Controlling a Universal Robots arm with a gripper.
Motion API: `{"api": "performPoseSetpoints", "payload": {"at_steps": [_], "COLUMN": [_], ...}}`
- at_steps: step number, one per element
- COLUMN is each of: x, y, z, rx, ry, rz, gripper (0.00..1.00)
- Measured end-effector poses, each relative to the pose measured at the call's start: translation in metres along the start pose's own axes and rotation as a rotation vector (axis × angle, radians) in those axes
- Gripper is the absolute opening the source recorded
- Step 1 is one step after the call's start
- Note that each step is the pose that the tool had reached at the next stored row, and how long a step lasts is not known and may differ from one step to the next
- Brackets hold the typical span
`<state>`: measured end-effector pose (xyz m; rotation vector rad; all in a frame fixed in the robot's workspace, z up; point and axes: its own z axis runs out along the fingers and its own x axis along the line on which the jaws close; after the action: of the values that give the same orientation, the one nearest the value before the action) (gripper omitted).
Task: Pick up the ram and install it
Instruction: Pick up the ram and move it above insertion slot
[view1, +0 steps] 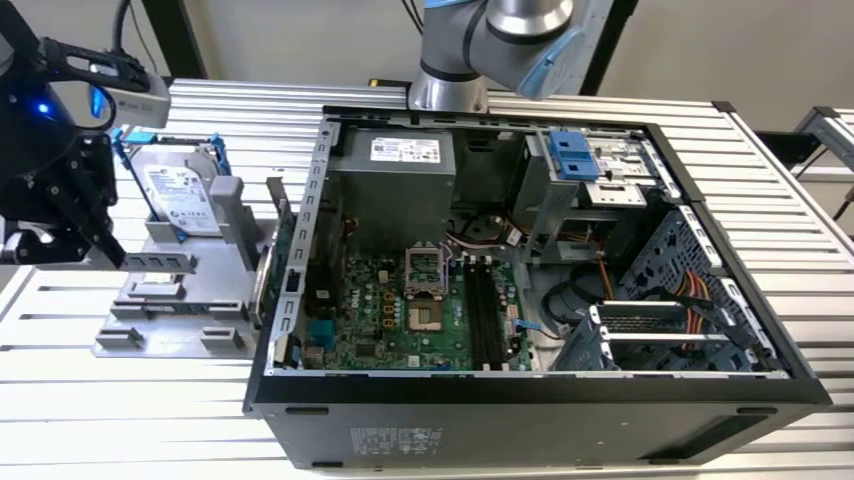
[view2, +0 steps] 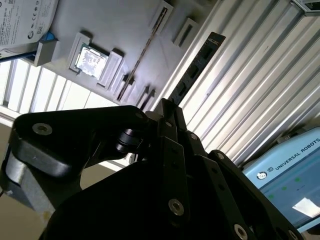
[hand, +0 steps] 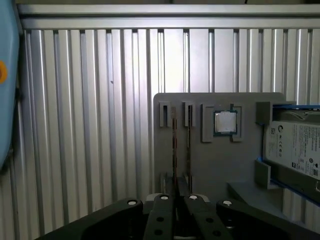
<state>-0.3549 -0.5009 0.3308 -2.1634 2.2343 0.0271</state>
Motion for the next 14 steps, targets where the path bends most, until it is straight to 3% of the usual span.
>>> {"api": "performPoseSetpoints", "payload": {"at_steps": [14], "x": [-0.0003], "y": [-0.0002], "z": [-0.0118], "rx": [0.0000], "ry": [0.0000], "rz": [0.000], "gripper": [0.00]}}
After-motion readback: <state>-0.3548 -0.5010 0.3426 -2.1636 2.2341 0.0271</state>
